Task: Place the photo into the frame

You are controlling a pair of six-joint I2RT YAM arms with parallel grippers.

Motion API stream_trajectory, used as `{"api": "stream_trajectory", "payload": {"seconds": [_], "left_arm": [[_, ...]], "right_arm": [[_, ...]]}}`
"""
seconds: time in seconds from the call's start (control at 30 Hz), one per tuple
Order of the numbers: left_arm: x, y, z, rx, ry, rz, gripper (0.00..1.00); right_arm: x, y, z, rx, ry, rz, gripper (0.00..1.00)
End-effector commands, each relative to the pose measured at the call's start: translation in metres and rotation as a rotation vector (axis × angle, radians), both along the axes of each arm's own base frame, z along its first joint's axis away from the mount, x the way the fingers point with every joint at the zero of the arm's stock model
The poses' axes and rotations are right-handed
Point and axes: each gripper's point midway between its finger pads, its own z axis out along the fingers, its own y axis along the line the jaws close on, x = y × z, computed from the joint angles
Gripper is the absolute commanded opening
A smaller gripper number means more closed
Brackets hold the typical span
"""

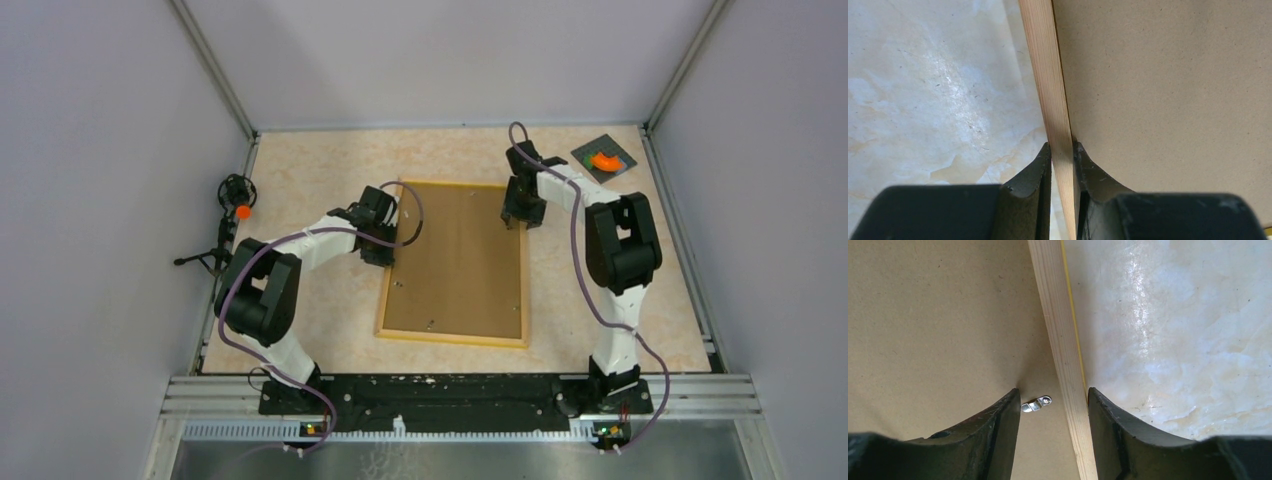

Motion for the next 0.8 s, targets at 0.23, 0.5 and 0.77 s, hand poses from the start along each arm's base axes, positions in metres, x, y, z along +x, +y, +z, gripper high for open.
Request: {"api": "stream_trajectory", "payload": {"seconds": [0.23, 0.5, 0.77], "left_arm": [[-0.045, 0.000, -0.017, -0.007, 0.168, -0.042, 0.00], [-0.045, 0.000, -0.017, -0.004, 0.168, -0.039, 0.00], [-0.045, 0.001, -0.017, 0.001, 0.167, -0.038, 0.00]], "right_arm": [[-0.037, -0.004, -0.014, 0.011, 0.119, 0.108, 0.46], [-0.050, -0.008, -0.016, -0.008, 0.173, 0.207, 0.34], [-0.050, -0.017, -0.024, -0.076, 0.245, 0.280, 0.27]]}}
